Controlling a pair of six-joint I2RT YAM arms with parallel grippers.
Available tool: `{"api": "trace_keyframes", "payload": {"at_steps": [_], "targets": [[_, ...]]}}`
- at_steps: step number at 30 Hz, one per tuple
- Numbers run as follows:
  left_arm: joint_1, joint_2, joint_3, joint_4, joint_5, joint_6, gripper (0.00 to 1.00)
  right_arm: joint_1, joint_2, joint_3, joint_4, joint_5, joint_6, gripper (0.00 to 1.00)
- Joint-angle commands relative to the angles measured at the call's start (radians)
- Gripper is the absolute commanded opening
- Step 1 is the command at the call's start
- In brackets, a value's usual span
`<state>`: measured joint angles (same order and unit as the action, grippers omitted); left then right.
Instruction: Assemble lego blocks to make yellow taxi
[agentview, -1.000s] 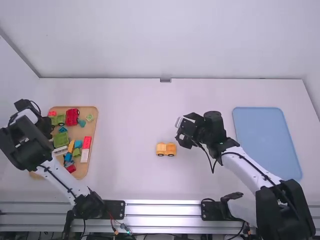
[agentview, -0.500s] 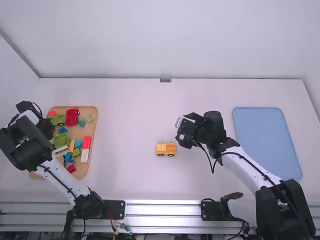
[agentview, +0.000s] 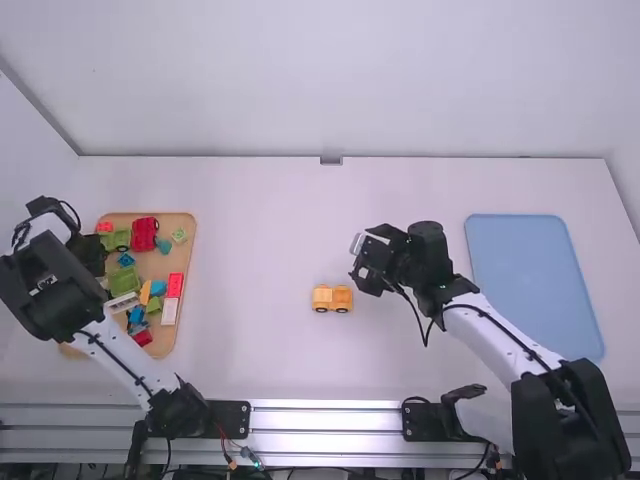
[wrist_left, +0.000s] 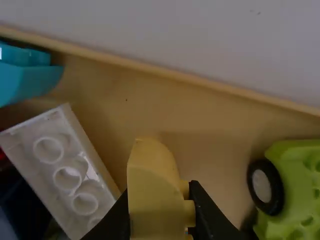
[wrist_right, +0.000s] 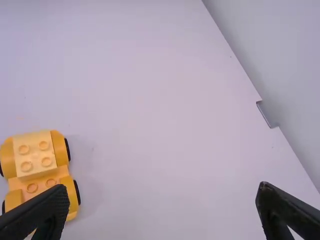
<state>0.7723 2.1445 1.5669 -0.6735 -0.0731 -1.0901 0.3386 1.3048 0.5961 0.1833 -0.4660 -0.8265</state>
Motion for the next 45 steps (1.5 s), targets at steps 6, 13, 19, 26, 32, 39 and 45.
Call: {"api": "trace_keyframes", "payload": {"at_steps": [6,13,19,26,32,39,45], "targets": [[-0.025,-0.211,-0.006,-0.023,0.005,0.108,0.02,0.002,-0.017,-0.001,0.172,-0.052,0.36,0.99],[-0.144,-0.451,-0.211,0.176,0.009,0.261,0.02,-0.002,-0.016,0.038,0.196,-0.058,0.557,0.99],[-0.351,-0.757,-0.553,0.562,0.107,0.555,0.02,-0.079,0.063,0.125,0.201,-0.135,0.809,0.99],[-0.667,-0.935,-0.756,0.699,0.306,1.001,0.02,-0.15,0.239,0.238,0.243,-0.46,0.968,0.99],[-0.93,-0.916,-0.822,0.703,0.298,1.21,0.02,-0.142,0.344,0.307,0.292,-0.701,1.081,0.98],[-1.131,-0.818,-0.953,0.99,0.293,1.362,0.02,-0.101,0.401,0.32,0.254,-0.71,1.072,0.96],[-1.195,-0.739,-1.036,1.239,0.289,1.345,0.02,-0.086,0.439,0.309,0.218,-0.623,1.073,0.84]]}}
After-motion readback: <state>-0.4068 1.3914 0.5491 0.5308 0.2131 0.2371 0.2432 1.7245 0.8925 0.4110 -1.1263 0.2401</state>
